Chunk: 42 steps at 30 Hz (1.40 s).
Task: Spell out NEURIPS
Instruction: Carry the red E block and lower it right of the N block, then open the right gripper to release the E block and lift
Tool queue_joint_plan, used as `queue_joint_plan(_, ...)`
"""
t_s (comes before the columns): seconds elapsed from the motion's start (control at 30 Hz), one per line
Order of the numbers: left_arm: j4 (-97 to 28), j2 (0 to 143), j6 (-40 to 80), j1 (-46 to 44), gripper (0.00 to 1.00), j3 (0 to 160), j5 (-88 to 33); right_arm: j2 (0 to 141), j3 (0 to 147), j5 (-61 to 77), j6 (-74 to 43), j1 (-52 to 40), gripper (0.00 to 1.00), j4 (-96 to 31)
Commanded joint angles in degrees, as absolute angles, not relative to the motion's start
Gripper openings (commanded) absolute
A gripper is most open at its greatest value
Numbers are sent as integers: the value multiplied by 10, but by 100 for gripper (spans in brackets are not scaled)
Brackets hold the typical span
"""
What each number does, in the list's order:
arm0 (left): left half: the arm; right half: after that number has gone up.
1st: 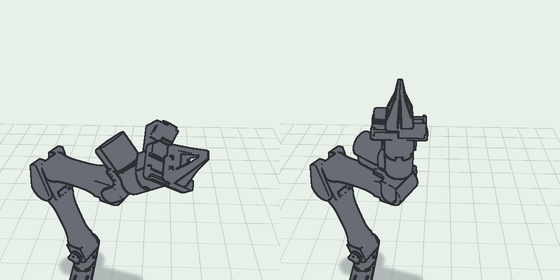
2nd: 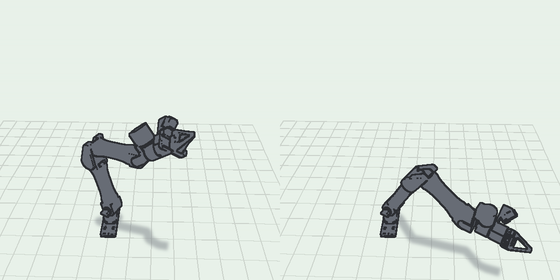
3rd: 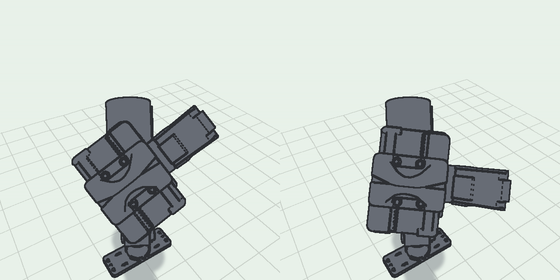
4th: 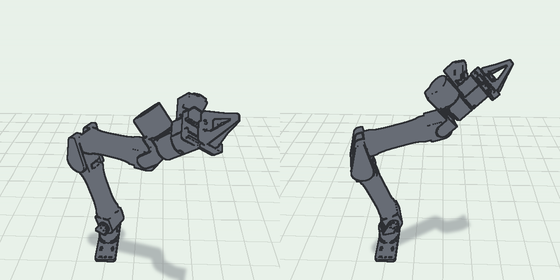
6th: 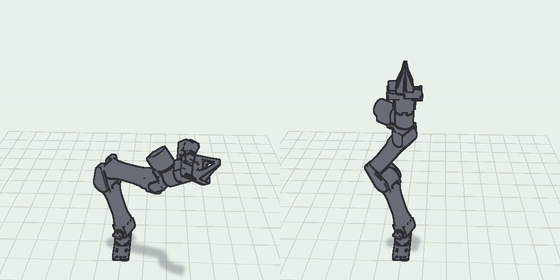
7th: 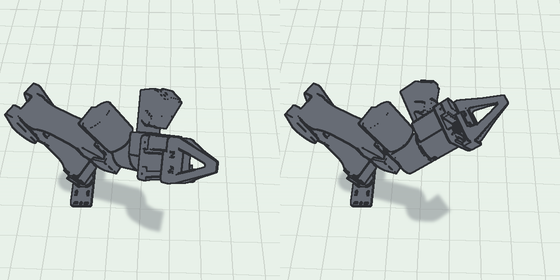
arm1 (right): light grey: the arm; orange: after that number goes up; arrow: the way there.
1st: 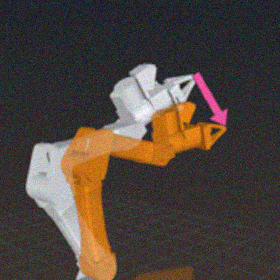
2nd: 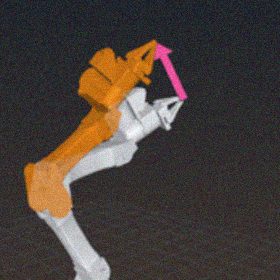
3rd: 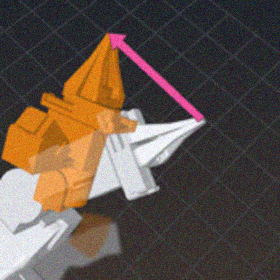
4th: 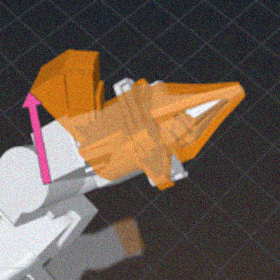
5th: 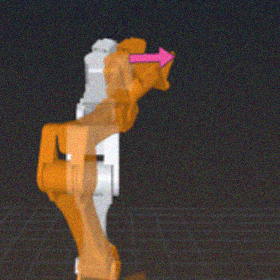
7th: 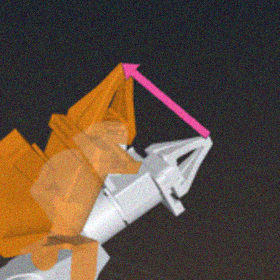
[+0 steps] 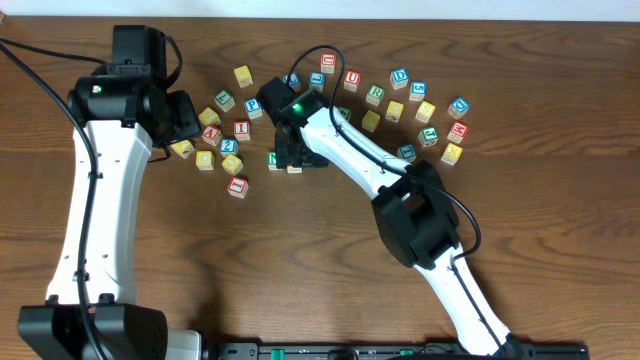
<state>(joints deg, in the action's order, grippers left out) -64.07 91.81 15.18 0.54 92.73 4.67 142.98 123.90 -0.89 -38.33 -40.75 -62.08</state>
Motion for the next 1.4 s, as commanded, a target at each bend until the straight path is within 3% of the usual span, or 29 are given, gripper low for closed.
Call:
queue_joint_plan(0.0, -640, 914, 153, 6, 61, 931, 51, 1416, 1234, -18, -376, -411, 59, -625)
queue_joint_plan(0.33, -640, 914, 153, 6, 61, 931, 51, 1416, 1234, -18, -374, -404, 65, -633)
queue_joint_plan(0.57, -640, 914, 153, 6, 61, 931, 51, 1416, 1234, -17, -363, -394, 48, -634)
queue_joint_plan(0.8, -640, 914, 153, 6, 61, 931, 51, 1416, 1234, -6, -361, -385, 45, -636)
queue_joint_plan(0.93, -640, 914, 153, 6, 61, 931, 51, 1416, 1234, -1, -361, -384, 27, -635)
queue_joint_plan(1.03, -640, 914, 153, 6, 61, 931, 51, 1416, 1234, 5, -361, -385, 23, -632)
queue_joint_plan(1.1, -640, 914, 153, 6, 61, 931, 51, 1416, 1234, 6, -361, -385, 25, -632)
queue_joint_plan(1.33, -640, 914, 153, 6, 61, 931, 50, 1416, 1234, 6, -361, -384, 64, -631)
queue_joint_plan(1.37, -640, 914, 153, 6, 61, 931, 50, 1416, 1234, 6, -361, -384, 66, -631)
